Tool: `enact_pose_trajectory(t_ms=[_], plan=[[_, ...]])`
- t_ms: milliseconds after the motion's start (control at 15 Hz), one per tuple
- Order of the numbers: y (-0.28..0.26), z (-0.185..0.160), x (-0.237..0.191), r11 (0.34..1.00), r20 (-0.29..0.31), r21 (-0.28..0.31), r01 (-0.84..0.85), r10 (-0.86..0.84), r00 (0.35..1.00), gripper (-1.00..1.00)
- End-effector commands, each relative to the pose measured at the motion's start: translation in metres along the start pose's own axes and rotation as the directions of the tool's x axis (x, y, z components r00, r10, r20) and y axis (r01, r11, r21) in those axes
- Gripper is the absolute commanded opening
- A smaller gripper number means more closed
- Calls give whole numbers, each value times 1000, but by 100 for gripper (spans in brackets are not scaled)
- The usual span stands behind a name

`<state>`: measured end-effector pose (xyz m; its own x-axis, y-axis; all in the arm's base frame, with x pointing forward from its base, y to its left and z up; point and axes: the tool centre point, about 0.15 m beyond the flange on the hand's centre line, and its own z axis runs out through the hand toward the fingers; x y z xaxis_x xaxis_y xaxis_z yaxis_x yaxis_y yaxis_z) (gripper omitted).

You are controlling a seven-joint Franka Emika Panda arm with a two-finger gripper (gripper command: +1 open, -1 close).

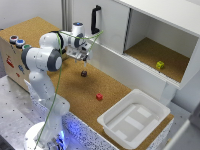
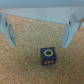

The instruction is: Go towards the purple block and grasp it

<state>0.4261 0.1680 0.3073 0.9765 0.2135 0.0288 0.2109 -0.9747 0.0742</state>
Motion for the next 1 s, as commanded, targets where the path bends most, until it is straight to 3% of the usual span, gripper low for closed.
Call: enact_pose_trajectory(t_ms=[0, 467, 933], plan=[[-4, 4, -2, 1000, 5, -13, 16, -16, 1000, 100], [-15, 19, 2, 999, -79, 35, 34, -31, 996, 100], [8, 75, 26, 988, -52, 94, 126, -121, 991, 100]])
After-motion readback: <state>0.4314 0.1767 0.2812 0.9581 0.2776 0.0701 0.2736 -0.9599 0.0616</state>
